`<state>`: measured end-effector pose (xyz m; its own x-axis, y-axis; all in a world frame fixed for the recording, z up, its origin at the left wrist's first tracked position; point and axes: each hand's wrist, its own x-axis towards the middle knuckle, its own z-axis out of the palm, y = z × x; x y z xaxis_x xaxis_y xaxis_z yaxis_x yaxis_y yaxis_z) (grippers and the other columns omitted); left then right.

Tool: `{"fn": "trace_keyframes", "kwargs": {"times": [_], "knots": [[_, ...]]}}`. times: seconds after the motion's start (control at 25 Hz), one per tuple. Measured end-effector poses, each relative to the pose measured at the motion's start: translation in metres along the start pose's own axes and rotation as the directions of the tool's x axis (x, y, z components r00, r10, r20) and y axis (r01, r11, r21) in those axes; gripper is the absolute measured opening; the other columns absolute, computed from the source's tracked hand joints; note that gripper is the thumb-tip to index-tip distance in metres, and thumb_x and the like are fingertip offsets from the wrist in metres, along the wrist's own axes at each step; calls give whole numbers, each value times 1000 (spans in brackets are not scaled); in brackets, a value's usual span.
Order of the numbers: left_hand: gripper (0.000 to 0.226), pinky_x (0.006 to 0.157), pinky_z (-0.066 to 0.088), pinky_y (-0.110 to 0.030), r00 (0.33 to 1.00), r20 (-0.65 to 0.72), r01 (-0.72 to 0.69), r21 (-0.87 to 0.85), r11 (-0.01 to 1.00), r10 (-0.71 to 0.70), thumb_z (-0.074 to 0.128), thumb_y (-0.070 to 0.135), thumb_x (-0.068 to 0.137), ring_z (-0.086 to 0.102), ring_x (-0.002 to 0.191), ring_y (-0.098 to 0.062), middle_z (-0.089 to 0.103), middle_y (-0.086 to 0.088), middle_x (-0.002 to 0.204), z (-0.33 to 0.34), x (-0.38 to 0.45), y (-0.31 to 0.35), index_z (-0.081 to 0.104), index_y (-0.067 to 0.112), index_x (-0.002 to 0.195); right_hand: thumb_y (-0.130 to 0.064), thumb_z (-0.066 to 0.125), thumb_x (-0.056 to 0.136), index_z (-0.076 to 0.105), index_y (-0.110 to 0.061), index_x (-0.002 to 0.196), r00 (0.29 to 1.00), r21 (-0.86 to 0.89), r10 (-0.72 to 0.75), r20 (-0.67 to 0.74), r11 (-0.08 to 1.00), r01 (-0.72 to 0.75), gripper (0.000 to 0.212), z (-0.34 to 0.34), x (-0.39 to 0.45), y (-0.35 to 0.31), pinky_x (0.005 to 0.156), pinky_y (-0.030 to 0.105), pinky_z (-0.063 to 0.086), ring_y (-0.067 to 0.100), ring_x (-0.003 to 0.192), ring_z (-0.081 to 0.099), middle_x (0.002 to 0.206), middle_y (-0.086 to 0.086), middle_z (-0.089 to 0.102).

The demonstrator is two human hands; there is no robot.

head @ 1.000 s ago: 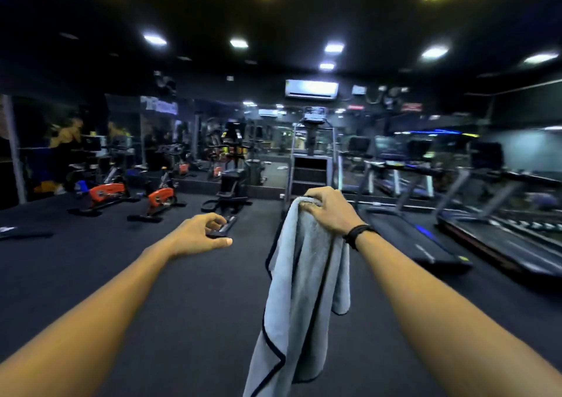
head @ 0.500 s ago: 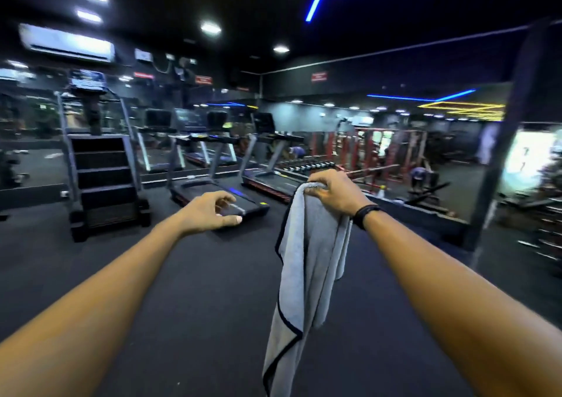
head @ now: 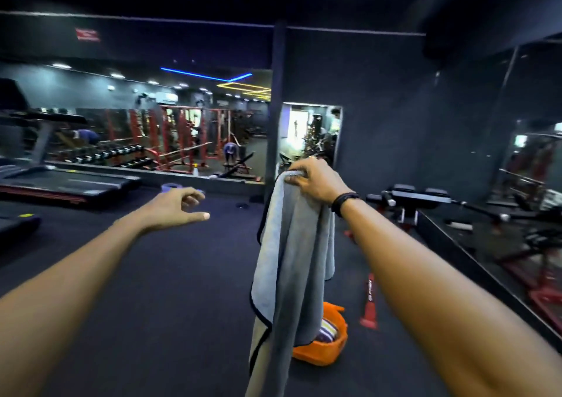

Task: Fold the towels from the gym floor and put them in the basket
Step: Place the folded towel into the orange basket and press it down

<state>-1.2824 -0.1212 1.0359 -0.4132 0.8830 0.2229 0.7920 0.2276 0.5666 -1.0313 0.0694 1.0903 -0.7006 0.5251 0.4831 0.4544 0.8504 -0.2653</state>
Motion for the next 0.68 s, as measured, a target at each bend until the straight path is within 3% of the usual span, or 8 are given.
{"fn": "trace_keyframes", "kwargs": {"times": [0.2, 0.36, 0.56, 0.68], "knots": [[43, 94, 45, -32, 989, 96, -108, -77, 991, 115, 75, 42, 77, 57, 110, -14, 62, 1, 116, 90, 90, 87, 58, 29, 115, -32, 64, 90, 69, -18, 93, 998, -72, 70, 5, 995, -69, 15, -40, -17, 118, 71, 30, 42, 14, 81, 53, 83, -5, 60], [44, 86, 41, -25, 979, 126, -143, -126, 982, 158, 75, 39, 78, 59, 106, -14, 63, 2, 115, 156, 144, 142, 61, 25, 117, -39, 64, 88, 69, -21, 91, 993, -130, 110, 53, 986, -102, 18, -56, -22, 205, 72, 30, 44, 19, 83, 57, 85, -1, 66], [43, 86, 41, -24, 963, 182, -172, -140, 975, 196, 75, 39, 78, 58, 108, -13, 62, 2, 115, 209, 206, 179, 62, 25, 116, -41, 65, 85, 60, -32, 75, 986, -164, 148, 79, 977, -133, 15, -58, -11, 289, 74, 35, 51, 20, 76, 56, 73, -5, 62], [41, 87, 41, -24, 952, 215, -190, -138, 972, 217, 75, 40, 78, 57, 109, -12, 62, 4, 113, 234, 248, 187, 62, 26, 114, -41, 66, 86, 63, -33, 78, 982, -173, 173, 76, 972, -158, 11, -52, 7, 330, 72, 32, 48, 18, 77, 57, 73, -7, 61]]}}
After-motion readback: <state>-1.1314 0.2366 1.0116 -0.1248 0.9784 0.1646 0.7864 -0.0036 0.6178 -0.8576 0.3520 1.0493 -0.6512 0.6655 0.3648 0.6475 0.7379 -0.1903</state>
